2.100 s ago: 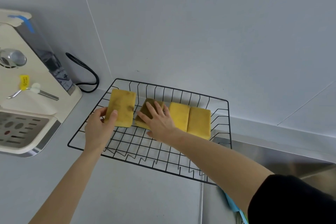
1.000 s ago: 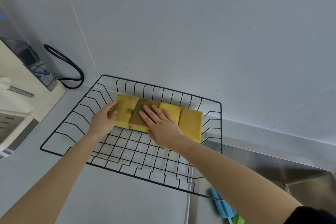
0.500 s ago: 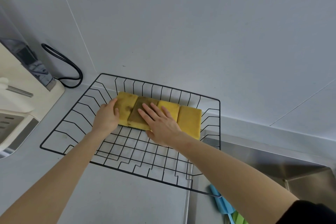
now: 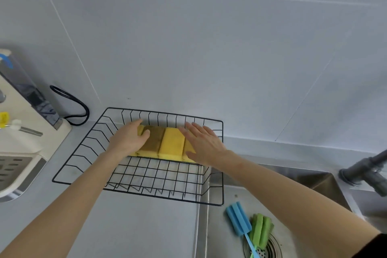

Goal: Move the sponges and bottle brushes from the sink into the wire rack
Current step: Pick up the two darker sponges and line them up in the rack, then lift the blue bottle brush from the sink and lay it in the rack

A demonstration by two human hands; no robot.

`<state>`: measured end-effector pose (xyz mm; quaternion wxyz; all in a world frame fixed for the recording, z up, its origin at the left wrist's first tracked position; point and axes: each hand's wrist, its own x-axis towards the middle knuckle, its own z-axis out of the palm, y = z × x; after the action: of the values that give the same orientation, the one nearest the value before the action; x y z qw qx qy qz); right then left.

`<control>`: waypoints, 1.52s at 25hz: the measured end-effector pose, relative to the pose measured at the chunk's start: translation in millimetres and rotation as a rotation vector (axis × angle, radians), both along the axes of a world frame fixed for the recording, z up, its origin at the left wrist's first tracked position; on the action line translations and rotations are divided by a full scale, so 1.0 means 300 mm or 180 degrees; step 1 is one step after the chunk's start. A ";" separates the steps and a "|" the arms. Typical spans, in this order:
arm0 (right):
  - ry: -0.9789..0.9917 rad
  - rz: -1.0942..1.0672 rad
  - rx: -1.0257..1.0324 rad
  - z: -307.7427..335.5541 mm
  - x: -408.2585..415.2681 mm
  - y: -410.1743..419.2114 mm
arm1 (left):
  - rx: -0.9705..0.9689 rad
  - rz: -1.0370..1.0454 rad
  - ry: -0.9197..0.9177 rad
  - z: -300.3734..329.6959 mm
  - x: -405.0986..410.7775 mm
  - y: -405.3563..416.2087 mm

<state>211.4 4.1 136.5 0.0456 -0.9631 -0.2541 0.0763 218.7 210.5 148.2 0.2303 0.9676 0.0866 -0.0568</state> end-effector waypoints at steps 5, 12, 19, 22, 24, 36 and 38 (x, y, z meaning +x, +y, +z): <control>-0.0115 -0.0269 -0.0005 0.110 -0.091 -0.145 | 0.0128 -0.0461 -0.0178 0.133 -0.070 -0.121; -0.0245 -0.0637 0.0085 0.197 -0.257 -0.333 | 0.0298 -0.1065 -0.0241 0.269 -0.201 -0.321; -0.0207 -0.0923 0.0151 0.214 -0.428 -0.494 | 0.0350 -0.1381 -0.0213 0.287 -0.330 -0.501; -0.0158 -0.1051 0.0262 0.201 -0.489 -0.555 | 0.0399 -0.1592 -0.0198 0.248 -0.396 -0.580; -0.0090 -0.1118 0.0276 0.177 -0.529 -0.586 | 0.0460 -0.1749 -0.0120 0.208 -0.440 -0.631; 0.0498 -0.1412 0.0390 -0.032 -0.603 -0.661 | 0.0173 -0.2364 0.0498 -0.040 -0.514 -0.797; 0.0615 -0.1453 0.0404 -0.076 -0.600 -0.668 | 0.0157 -0.2380 0.0553 -0.082 -0.510 -0.812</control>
<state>31.4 -196.4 113.6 0.1461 -0.9789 -0.0288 0.1397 65.8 -33.2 123.6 0.1621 0.9292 -0.2517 -0.2166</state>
